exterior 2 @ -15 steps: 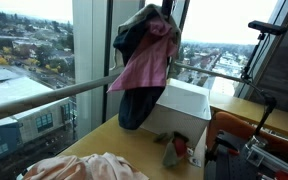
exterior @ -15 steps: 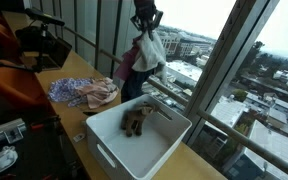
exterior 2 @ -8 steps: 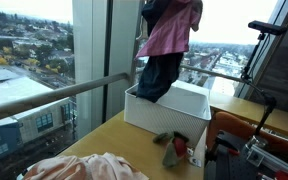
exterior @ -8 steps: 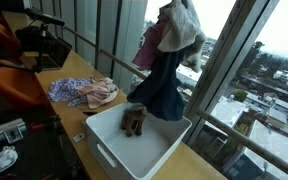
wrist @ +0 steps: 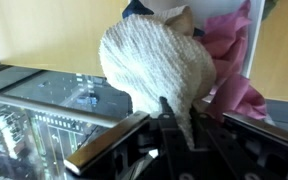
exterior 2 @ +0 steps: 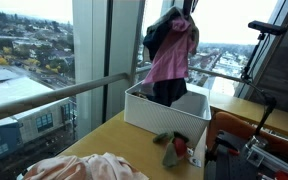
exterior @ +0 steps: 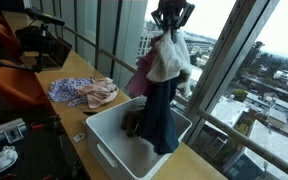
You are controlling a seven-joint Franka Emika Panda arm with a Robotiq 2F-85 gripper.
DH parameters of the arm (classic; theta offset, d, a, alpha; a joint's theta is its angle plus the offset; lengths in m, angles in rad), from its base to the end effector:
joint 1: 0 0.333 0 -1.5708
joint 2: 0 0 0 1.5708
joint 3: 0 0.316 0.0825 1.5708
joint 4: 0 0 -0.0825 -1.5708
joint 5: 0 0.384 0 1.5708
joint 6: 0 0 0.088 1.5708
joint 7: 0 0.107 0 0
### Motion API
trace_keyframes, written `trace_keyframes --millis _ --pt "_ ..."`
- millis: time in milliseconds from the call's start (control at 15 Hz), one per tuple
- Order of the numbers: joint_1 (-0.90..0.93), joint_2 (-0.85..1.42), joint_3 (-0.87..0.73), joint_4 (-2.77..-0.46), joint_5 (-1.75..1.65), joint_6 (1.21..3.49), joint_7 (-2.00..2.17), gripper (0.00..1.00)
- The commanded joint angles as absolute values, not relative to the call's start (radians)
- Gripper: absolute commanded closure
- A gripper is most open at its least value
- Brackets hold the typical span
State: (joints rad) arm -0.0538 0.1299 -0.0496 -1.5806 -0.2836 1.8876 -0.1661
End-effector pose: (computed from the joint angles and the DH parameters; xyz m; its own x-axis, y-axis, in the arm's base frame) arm 0.6151 -0.0829 0.5772 0.9828 0.1452 0.1144 0.1041 -0.9462 0.3064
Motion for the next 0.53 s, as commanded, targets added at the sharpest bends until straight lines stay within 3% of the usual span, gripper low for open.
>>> trace_keyframes --millis 0,467 --pt "-0.05 0.181 -0.042 -1.667 -0.24 1.943 -0.159 0.96" --pt "-0.069 0.304 -0.054 -1.719 -0.223 1.969 -0.157 0.96"
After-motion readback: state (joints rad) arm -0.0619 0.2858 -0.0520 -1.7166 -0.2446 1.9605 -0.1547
